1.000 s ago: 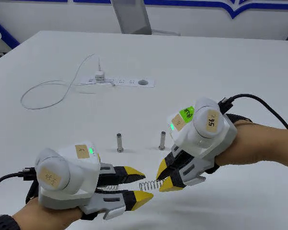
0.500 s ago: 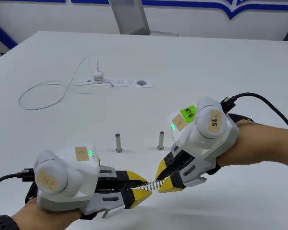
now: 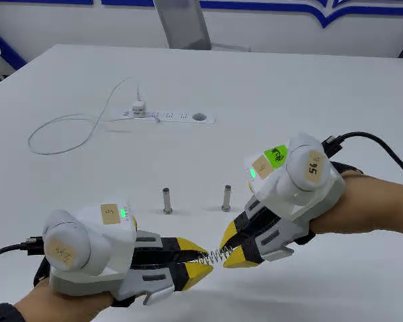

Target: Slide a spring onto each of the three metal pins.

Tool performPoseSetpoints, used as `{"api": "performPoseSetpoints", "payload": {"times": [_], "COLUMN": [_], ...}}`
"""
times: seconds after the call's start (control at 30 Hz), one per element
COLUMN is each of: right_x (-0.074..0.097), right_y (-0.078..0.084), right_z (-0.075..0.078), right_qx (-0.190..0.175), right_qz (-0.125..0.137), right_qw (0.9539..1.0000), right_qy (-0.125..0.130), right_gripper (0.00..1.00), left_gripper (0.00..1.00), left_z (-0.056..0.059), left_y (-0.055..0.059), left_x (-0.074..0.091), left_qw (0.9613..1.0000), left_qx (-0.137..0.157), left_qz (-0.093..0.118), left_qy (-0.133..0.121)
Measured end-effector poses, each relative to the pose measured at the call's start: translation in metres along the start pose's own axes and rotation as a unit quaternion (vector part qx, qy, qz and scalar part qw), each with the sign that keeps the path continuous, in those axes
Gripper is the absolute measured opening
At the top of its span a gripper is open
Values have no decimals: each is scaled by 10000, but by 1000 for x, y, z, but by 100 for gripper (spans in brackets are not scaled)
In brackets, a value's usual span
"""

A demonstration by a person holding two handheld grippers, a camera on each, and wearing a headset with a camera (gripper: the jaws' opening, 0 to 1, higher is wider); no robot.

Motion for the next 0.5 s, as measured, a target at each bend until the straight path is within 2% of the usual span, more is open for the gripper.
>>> {"api": "performPoseSetpoints", "payload": {"times": [0.07,0.13,0.27,0.5], "right_x": [5,7,11,7], "right_y": [-6,-8,-19,-31], "right_z": [-1,-2,-5,-11], "right_qx": [-69,-86,-264,-177], "right_qz": [165,193,540,656], "right_qw": [9998,9998,9981,9977], "right_qy": [-27,-25,-107,-78], "right_gripper": [11,11,12,11], "left_gripper": [10,10,10,10], "left_z": [-1,-2,-2,-1], "left_y": [0,-1,-2,-6], "left_x": [0,0,-2,-7], "left_qw": [10000,10000,9999,9999], "left_qx": [52,69,87,69], "left_qz": [30,53,89,110], "left_qy": [-20,-45,-38,-25]}}
Point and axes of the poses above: the centre of the closed fingertips' face, and the gripper's own axes: x roughly backward along the fingers, z roughly to its right, y roughly out of its underside, the point moved 8 cm from there along x, roughly backward along the fingers, and after that the axes turned 14 degrees about -x, right-handed, at the moved point
